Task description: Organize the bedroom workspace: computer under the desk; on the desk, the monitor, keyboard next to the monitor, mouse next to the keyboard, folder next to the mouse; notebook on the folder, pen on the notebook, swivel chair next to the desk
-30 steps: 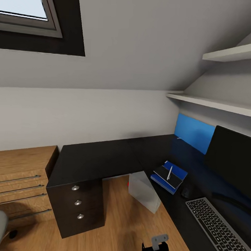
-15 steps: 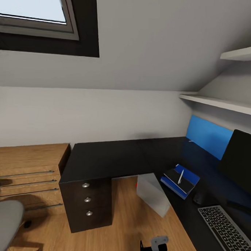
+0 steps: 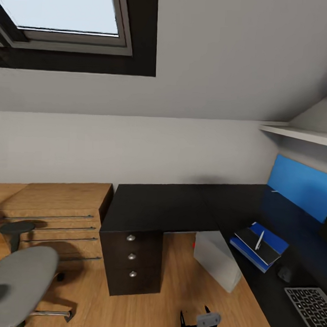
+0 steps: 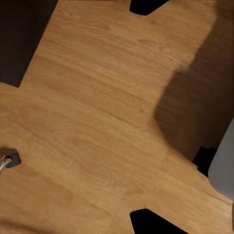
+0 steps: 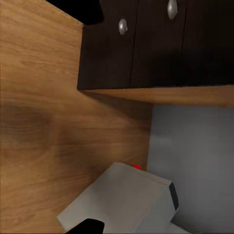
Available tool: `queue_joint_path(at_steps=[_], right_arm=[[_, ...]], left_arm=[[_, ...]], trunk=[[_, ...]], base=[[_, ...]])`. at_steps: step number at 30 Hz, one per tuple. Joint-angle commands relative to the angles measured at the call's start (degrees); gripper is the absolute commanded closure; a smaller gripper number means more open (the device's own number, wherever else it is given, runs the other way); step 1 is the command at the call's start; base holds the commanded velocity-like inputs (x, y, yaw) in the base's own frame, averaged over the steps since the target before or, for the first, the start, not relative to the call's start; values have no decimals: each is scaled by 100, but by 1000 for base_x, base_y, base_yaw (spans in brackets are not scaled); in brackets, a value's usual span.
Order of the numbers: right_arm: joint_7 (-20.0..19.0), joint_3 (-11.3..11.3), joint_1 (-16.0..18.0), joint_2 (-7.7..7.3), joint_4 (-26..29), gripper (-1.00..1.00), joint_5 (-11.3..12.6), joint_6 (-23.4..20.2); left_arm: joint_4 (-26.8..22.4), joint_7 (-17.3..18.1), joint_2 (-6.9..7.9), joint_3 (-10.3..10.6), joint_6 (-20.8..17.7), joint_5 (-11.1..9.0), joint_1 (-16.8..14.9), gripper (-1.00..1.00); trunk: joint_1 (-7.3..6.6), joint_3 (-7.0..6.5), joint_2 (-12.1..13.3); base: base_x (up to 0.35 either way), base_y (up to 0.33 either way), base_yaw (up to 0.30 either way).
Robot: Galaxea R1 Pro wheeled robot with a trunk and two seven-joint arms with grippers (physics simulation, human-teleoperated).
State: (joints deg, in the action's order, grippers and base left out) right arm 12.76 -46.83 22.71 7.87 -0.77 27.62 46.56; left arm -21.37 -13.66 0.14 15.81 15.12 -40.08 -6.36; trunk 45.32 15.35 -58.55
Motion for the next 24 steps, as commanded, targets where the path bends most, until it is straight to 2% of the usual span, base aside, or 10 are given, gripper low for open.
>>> queue_joint_path(at_steps=[1, 3, 9, 17, 24], right_arm=[[35, -47, -7, 1, -9, -100, -2, 92], [43, -35, -71, -26, -10, -100, -60, 445], [42, -29, -159, -47, -19, -100, -79, 928], [42, -20, -178, -82, -20, -100, -81, 1003], [48, -24, -179, -82, -17, -100, -74, 982]], left_arm=[[2, -40, 3, 48, 25, -35, -8, -100], [3, -40, 3, 52, 26, -35, -7, -100], [9, -40, 4, 54, 68, -35, -6, -100], [10, -40, 3, 62, 148, -27, -5, -100], [10, -40, 3, 62, 163, -27, -7, -100]], trunk=[[1, 7, -5], [1, 7, -5], [1, 7, -5], [1, -18, -5], [1, -77, -5]], base=[[0, 0, 284], [0, 0, 284], [0, 0, 284], [0, 0, 255], [-66, 0, 57]])
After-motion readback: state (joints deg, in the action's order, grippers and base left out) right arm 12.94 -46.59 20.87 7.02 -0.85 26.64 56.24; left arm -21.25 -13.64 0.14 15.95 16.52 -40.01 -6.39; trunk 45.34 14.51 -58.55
